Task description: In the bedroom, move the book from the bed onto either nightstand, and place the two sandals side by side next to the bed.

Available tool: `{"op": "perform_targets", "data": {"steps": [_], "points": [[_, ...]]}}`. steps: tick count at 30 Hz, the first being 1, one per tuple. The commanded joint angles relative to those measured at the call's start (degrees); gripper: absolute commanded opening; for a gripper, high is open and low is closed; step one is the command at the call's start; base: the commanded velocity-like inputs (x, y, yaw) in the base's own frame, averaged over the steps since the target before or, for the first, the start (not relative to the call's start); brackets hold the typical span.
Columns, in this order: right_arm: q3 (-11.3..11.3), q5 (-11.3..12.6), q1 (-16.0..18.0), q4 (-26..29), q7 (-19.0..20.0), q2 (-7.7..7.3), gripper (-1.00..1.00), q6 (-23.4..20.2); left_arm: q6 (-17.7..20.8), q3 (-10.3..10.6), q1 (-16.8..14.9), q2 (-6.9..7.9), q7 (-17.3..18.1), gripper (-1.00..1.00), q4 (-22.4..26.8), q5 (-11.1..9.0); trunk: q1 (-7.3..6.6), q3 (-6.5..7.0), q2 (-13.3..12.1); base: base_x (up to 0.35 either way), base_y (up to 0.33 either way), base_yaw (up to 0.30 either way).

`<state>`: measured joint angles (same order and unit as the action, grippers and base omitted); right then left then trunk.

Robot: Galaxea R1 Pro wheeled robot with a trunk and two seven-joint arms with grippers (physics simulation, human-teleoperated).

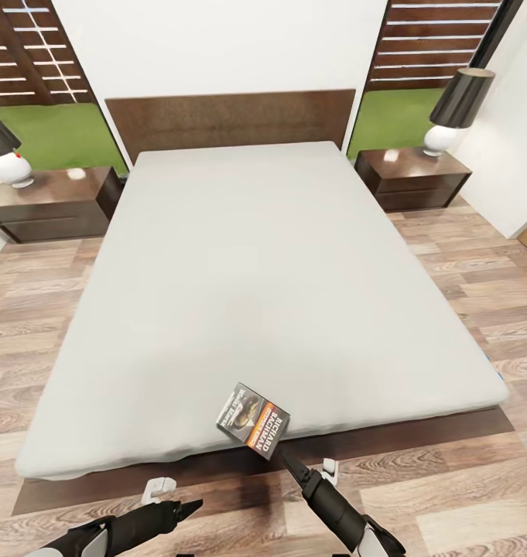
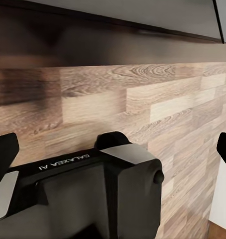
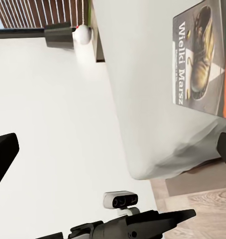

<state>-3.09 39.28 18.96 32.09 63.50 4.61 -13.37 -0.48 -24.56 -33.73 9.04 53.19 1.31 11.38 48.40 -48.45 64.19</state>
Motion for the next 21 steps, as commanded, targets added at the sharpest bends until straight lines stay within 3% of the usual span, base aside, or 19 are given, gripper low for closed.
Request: {"op": "perform_targets", "data": {"steps": [1,21], "points": [[-0.2,0.1,0.0,0.0,0.2,0.05,1.00,-0.6,0.0,-0.5,0.0,0.01,0.2,1.00,0.0,0.6,0.23,-0.22,0.4,0.000,0.000,0.000],[-0.2,0.1,0.0,0.0,0.2,0.05,1.00,-0.6,0.0,-0.5,0.0,-0.08,0.2,1.00,0.0,0.6,4.62,-3.81,8.5,0.000,0.000,0.000]]}}
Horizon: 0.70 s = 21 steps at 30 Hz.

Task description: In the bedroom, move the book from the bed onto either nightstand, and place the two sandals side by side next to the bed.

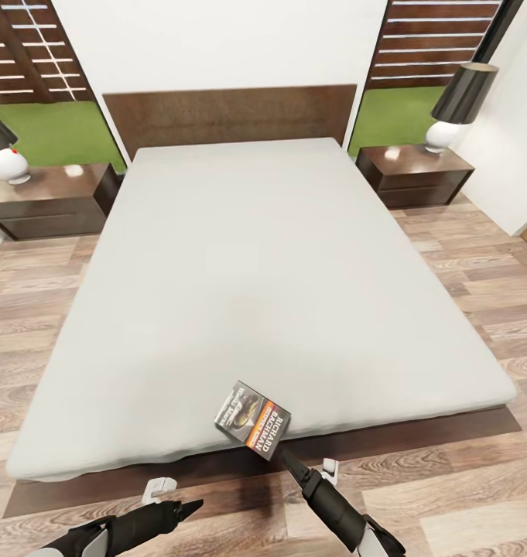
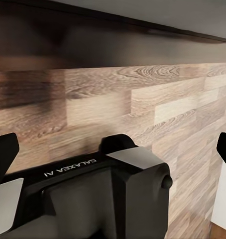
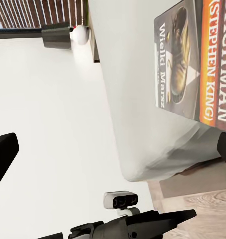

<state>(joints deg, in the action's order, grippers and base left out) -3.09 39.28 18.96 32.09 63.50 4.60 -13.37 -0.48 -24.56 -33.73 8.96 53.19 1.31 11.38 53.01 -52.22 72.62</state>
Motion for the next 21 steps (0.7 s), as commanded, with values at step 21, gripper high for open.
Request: {"op": "perform_targets", "data": {"steps": [21], "points": [[-0.3,0.1,0.0,0.0,0.2,0.05,1.00,-0.6,0.0,-0.5,0.0,0.01,0.2,1.00,0.0,0.6,1.54,-1.29,2.8,0.000,0.000,0.000]]}}
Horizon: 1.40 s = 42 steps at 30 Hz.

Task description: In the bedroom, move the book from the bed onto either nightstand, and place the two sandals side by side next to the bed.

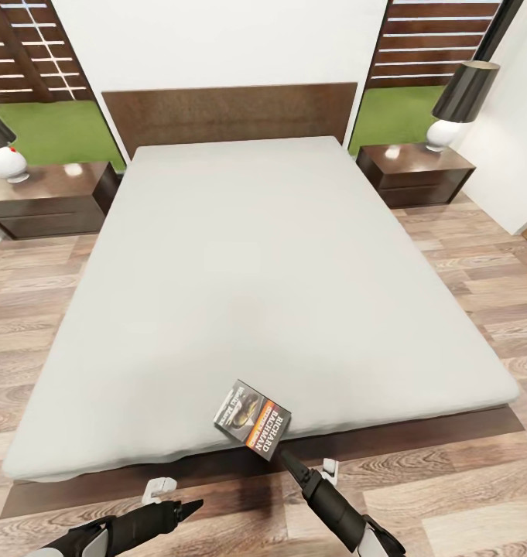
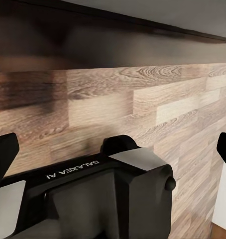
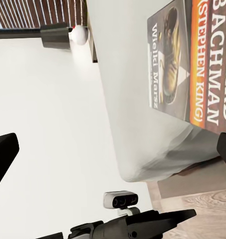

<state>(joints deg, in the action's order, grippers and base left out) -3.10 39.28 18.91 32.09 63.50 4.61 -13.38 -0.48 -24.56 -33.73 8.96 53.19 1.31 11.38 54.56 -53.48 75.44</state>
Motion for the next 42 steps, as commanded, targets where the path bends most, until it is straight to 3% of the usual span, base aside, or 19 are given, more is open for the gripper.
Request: {"op": "perform_targets", "data": {"steps": [1,5,28,34,42], "points": [[-0.2,0.1,0.0,0.0,0.2,0.05,1.00,-0.6,0.0,-0.5,0.0,0.01,0.2,1.00,0.0,0.6,0.00,-0.03,0.0,0.000,0.000,0.000],[-0.2,0.1,0.1,0.0,0.2,0.05,1.00,-0.6,0.0,-0.5,0.0,0.01,0.2,1.00,0.0,0.6,0.00,-0.03,0.0,0.000,0.000,0.000],[-0.2,0.1,0.1,0.0,0.2,0.05,1.00,-0.6,0.0,-0.5,0.0,0.01,0.2,1.00,0.0,0.6,5.05,-4.16,9.2,0.000,0.000,0.000],[-0.2,0.1,0.0,0.0,0.2,0.04,1.00,-0.6,0.0,-0.5,0.0,0.01,0.2,1.00,0.0,0.6,5.05,-4.16,9.2,0.000,0.000,0.000],[-0.2,0.1,0.1,0.0,0.2,0.05,1.00,-0.6,0.0,-0.5,0.0,0.01,0.2,1.00,0.0,0.6,6.81,-5.60,12.5,0.000,0.000,0.000]]}}
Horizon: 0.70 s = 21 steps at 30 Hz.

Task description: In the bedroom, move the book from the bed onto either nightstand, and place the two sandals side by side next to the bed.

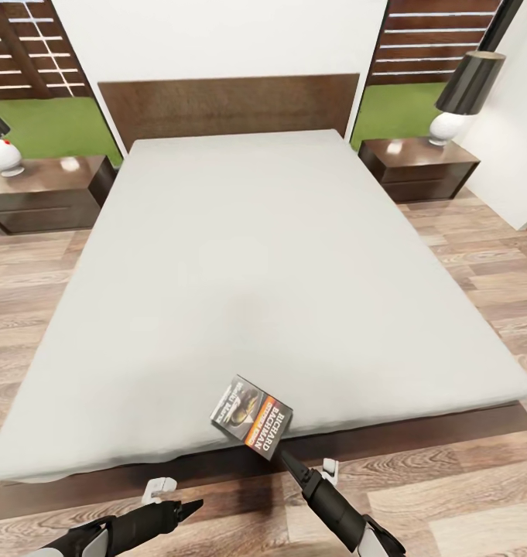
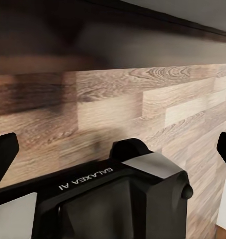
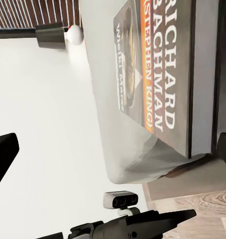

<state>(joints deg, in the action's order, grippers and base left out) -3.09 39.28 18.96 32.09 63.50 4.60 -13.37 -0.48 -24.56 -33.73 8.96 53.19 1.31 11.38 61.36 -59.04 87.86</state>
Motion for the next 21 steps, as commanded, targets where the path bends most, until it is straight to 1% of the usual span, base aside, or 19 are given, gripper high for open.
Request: {"op": "perform_targets", "data": {"steps": [1,21], "points": [[-0.2,0.1,0.0,0.0,0.2,0.05,1.00,-0.6,0.0,-0.5,0.0,0.01,0.2,1.00,0.0,0.6,0.22,-0.22,0.4,0.000,0.000,0.000],[-0.3,0.1,0.0,0.0,0.2,0.05,1.00,-0.6,0.0,-0.5,0.0,0.01,0.2,1.00,0.0,0.6,4.62,-3.81,8.5,0.000,0.000,0.000]]}}
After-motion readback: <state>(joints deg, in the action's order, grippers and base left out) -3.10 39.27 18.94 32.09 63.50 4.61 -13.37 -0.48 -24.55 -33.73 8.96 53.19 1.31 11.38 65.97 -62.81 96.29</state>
